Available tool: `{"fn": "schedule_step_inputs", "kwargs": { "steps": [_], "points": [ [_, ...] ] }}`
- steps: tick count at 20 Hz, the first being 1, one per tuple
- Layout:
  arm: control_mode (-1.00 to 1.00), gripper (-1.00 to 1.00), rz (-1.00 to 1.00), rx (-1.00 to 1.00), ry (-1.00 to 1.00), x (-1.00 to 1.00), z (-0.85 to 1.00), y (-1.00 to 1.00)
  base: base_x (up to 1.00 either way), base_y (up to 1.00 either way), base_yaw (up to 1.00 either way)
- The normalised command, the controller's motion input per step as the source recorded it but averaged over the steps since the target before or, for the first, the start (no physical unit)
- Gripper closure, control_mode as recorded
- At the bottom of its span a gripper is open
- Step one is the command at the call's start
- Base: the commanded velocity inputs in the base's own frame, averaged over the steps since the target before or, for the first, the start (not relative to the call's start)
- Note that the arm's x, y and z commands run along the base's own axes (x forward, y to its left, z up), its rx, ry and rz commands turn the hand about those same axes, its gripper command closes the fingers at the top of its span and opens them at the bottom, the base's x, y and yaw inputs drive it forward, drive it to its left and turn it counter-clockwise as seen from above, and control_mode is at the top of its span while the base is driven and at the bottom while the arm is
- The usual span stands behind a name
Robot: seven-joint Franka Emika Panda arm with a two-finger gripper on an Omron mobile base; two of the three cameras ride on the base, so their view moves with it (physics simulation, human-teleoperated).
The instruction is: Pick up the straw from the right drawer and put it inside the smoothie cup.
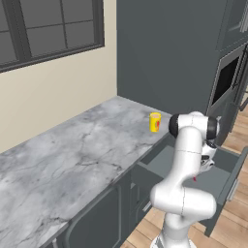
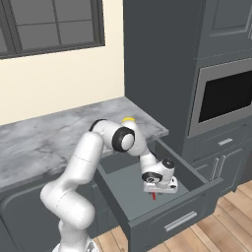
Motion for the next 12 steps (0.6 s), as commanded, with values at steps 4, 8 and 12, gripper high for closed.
{"fn": "schedule_step_inputs", "kwargs": {
  "steps": [4,8,12],
  "points": [
    [-1.0,1.0,0.0,0.0,0.0,0.01,-0.38,-0.09,0.0,0.0,0.0],
    [-1.0,1.0,0.0,0.0,0.0,-0.07,-0.32,-0.25,0.0,0.0,0.0],
    [-1.0,1.0,0.0,0.0,0.0,-0.11,-0.28,-0.28,0.0,0.0,0.0]
  ]
}}
